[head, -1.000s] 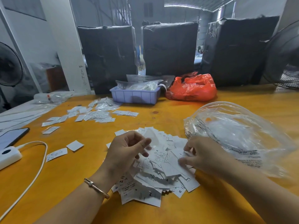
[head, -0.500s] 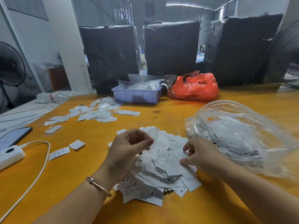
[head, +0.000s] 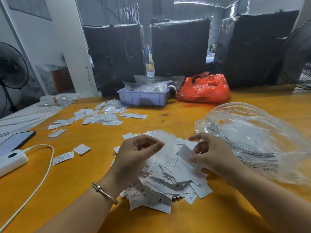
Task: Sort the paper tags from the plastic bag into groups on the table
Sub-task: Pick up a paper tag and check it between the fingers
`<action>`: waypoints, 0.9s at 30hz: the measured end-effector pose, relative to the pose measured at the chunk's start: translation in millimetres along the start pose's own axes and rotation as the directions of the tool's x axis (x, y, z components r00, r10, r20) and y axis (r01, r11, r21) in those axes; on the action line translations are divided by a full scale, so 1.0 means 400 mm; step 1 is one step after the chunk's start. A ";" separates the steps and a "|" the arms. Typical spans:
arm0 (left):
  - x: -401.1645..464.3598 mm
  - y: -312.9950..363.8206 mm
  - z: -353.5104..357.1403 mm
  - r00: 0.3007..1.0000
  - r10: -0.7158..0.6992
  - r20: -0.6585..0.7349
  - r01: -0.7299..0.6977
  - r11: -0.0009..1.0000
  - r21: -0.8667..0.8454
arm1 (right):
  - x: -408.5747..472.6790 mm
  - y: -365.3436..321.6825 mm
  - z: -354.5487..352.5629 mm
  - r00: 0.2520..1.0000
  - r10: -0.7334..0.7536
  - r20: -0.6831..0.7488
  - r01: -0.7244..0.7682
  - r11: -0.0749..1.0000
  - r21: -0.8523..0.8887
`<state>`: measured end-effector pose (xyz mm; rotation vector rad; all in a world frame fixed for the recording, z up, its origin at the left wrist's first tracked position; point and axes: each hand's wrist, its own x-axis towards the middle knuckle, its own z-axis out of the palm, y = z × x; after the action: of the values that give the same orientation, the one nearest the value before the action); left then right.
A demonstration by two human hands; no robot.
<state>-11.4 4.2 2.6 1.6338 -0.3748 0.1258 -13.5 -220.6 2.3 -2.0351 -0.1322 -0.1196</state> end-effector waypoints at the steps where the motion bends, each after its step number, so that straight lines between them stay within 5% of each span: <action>1: -0.001 0.001 0.000 1.000 -0.002 -0.007 0.002 1.000 -0.003 | -0.001 -0.002 -0.003 1.000 -0.020 -0.011 0.021 0.999 0.036; 10: -0.006 0.010 -0.004 0.997 -0.075 0.024 0.077 0.993 -0.084 | 0.004 0.005 0.000 0.998 -0.060 -0.018 0.061 0.997 0.052; 20: -0.007 0.012 0.007 0.999 -0.053 -0.001 0.053 0.996 -0.069 | -0.001 -0.015 -0.012 0.999 -0.031 -0.015 0.034 0.921 0.389; 27: -0.005 0.012 0.004 0.999 -0.053 -0.012 0.051 0.994 -0.101 | -0.004 -0.026 -0.013 1.000 -0.015 -0.007 0.016 0.884 0.467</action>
<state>-15.0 2.5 6.4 1.5406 -0.3222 0.0780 -16.8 -220.6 13.4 -1.5493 -0.1583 -0.0908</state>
